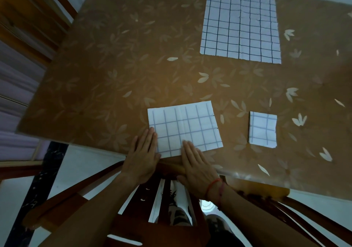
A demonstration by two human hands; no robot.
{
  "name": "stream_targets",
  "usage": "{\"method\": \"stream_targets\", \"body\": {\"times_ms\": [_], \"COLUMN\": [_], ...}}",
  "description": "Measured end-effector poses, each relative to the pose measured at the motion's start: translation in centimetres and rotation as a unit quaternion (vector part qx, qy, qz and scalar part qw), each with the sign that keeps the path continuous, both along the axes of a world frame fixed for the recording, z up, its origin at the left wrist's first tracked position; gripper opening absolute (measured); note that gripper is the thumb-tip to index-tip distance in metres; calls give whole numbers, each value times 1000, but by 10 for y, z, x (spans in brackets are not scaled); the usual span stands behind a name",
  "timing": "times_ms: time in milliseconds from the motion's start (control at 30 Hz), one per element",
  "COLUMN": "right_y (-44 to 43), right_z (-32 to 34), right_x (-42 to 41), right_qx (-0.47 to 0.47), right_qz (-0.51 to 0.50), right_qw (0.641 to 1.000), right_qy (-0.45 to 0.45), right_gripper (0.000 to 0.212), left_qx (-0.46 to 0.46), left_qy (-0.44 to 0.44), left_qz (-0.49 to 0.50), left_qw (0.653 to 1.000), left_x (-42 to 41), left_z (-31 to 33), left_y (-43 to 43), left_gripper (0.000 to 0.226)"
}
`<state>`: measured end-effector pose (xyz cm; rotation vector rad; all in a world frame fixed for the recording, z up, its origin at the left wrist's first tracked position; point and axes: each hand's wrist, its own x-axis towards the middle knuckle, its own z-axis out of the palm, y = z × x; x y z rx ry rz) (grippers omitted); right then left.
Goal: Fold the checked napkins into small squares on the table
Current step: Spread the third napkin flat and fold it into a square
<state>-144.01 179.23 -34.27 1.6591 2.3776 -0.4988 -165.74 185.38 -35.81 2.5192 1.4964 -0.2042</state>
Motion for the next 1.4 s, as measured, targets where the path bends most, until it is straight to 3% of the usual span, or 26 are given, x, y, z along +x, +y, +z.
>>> {"method": "stream_targets", "body": {"times_ms": [233, 400, 567, 667, 733, 800, 900, 967, 1067, 1200, 1267, 1400], "right_y": [-13, -15, 5, 20, 28, 42, 70, 78, 81, 93, 98, 102], "right_z": [0, -6, 32, 11, 3, 14, 40, 42, 41, 43, 42, 36], "right_x": [68, 71, 63, 85, 99, 98, 95, 93, 90, 87, 86, 92], "right_qx": [23, 26, 11, -45, -166, -187, -123, -133, -151, -184, -195, -175], "right_qz": [-92, -111, -190, -329, -460, -545, -547, -554, -578, -624, -629, -623], "right_qw": [994, 991, 980, 935, 857, 788, 800, 789, 763, 677, 658, 687], "right_qy": [-57, -71, 59, 124, 163, 216, 214, 230, 248, 345, 365, 330], "right_gripper": [84, 83, 73, 50, 32, 23, 18, 29, 28, 20, 19, 23], "left_qx": [-6, -9, -25, -24, -25, -27, -31, -33, -35, -37, -36, -38], "left_qy": [4, 14, 2, -8, -10, -7, -4, -4, -5, -11, -17, -23], "left_qz": [-1, 6, 38, 51, 55, 57, 60, 62, 63, 65, 68, 69], "left_qw": [1000, 1000, 999, 998, 998, 998, 998, 997, 997, 997, 997, 997], "left_x": [0, 3, 10, 13, 13, 13, 14, 15, 14, 13, 13, 11], "left_z": [1, 4, 9, 12, 12, 12, 13, 12, 11, 10, 10, 9], "left_y": [0, 0, 2, 3, 2, 2, 3, 3, 3, 3, 3, 3], "left_gripper": [66, 66, 68, 68, 68, 68, 69, 69, 69, 69, 69, 69]}}
